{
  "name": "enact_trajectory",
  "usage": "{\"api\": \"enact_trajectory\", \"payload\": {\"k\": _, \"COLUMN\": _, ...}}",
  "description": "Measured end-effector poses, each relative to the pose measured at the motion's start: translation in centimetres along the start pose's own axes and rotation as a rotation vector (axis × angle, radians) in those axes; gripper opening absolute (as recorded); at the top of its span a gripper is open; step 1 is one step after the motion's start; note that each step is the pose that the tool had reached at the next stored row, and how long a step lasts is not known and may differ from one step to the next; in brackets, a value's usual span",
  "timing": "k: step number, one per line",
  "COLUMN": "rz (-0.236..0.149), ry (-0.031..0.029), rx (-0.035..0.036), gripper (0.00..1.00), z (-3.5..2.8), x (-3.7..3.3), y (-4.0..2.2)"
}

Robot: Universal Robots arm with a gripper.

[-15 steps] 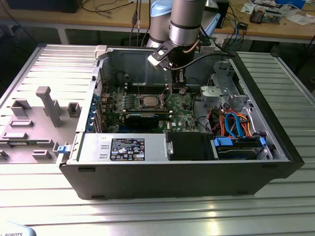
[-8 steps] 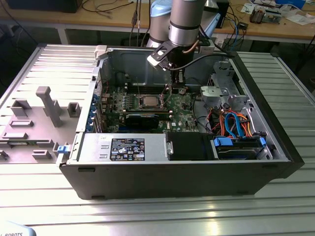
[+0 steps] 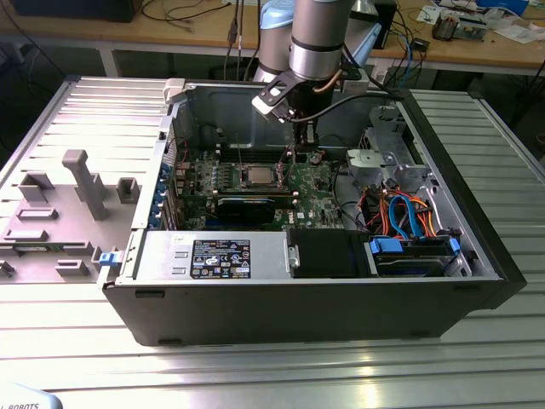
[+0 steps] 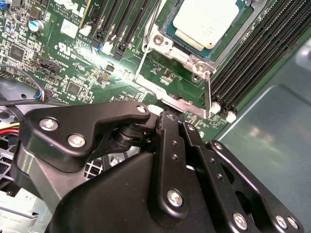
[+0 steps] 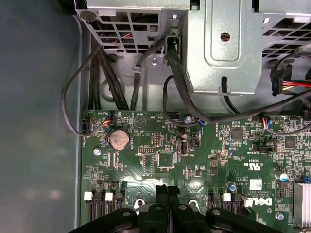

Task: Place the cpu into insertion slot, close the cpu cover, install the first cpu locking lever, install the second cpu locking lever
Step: 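Close the cpu cover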

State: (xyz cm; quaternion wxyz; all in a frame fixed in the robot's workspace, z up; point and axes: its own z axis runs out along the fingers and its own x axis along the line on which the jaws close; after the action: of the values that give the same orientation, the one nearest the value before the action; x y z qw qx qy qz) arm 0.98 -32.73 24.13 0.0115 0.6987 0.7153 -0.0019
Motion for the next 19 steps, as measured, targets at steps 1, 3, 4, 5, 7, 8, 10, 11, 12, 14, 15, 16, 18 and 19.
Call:
{"api": "enact_trajectory", "payload": {"k": 1, "rz": 0.0, "ry": 0.0, "rx": 0.0002, "gripper": 0.11, "z": 0.01, "x": 0.0, "y": -0.03}}
{"api": "enact_trajectory", "payload": {"k": 3, "rz": 0.0, "ry": 0.0, "rx": 0.0004, "gripper": 0.11, "z": 0.01, "x": 0.0, "y": -0.05}}
{"api": "enact_trajectory", "payload": {"k": 4, "rz": 0.0, "ry": 0.0001, "rx": 0.0004, "gripper": 0.11, "z": 0.01, "x": 0.0, "y": -0.06}}
{"api": "enact_trajectory", "payload": {"k": 5, "rz": 0.0, "ry": 0.0001, "rx": 0.0004, "gripper": 0.11, "z": 0.01, "x": 0.0, "y": -0.08}}
{"api": "enact_trajectory", "payload": {"k": 7, "rz": 0.0, "ry": 0.0001, "rx": 0.0004, "gripper": 0.11, "z": 0.01, "x": 0.0, "y": -0.12}}
{"api": "enact_trajectory", "payload": {"k": 8, "rz": 0.0, "ry": 0.0001, "rx": 0.0004, "gripper": 0.11, "z": 0.01, "x": 0.0, "y": -0.14}}
{"api": "enact_trajectory", "payload": {"k": 10, "rz": 0.0, "ry": 0.0001, "rx": 0.0004, "gripper": 0.11, "z": 0.01, "x": 0.0, "y": -0.17}}
{"api": "enact_trajectory", "payload": {"k": 11, "rz": 0.0, "ry": 0.0002, "rx": 0.0004, "gripper": 0.11, "z": 0.01, "x": 0.0, "y": -0.17}}
{"api": "enact_trajectory", "payload": {"k": 12, "rz": 0.0, "ry": 0.0001, "rx": 0.0006, "gripper": 0.11, "z": 0.01, "x": 0.01, "y": -0.17}}
{"api": "enact_trajectory", "payload": {"k": 14, "rz": 0.0, "ry": 0.0, "rx": 0.0008, "gripper": 0.11, "z": 0.01, "x": 0.01, "y": -0.19}}
{"api": "enact_trajectory", "payload": {"k": 15, "rz": 0.0, "ry": 0.0001, "rx": 0.0008, "gripper": 0.11, "z": 0.01, "x": 0.01, "y": -0.2}}
{"api": "enact_trajectory", "payload": {"k": 16, "rz": 0.0, "ry": 0.0001, "rx": 0.0009, "gripper": 0.11, "z": 0.01, "x": 0.01, "y": -0.22}}
{"api": "enact_trajectory", "payload": {"k": 18, "rz": 0.0, "ry": 0.0, "rx": 0.0009, "gripper": 0.11, "z": 0.01, "x": 0.01, "y": -0.24}}
{"api": "enact_trajectory", "payload": {"k": 19, "rz": 0.0, "ry": 0.0001, "rx": 0.0009, "gripper": 0.11, "z": 0.01, "x": 0.01, "y": -0.25}}
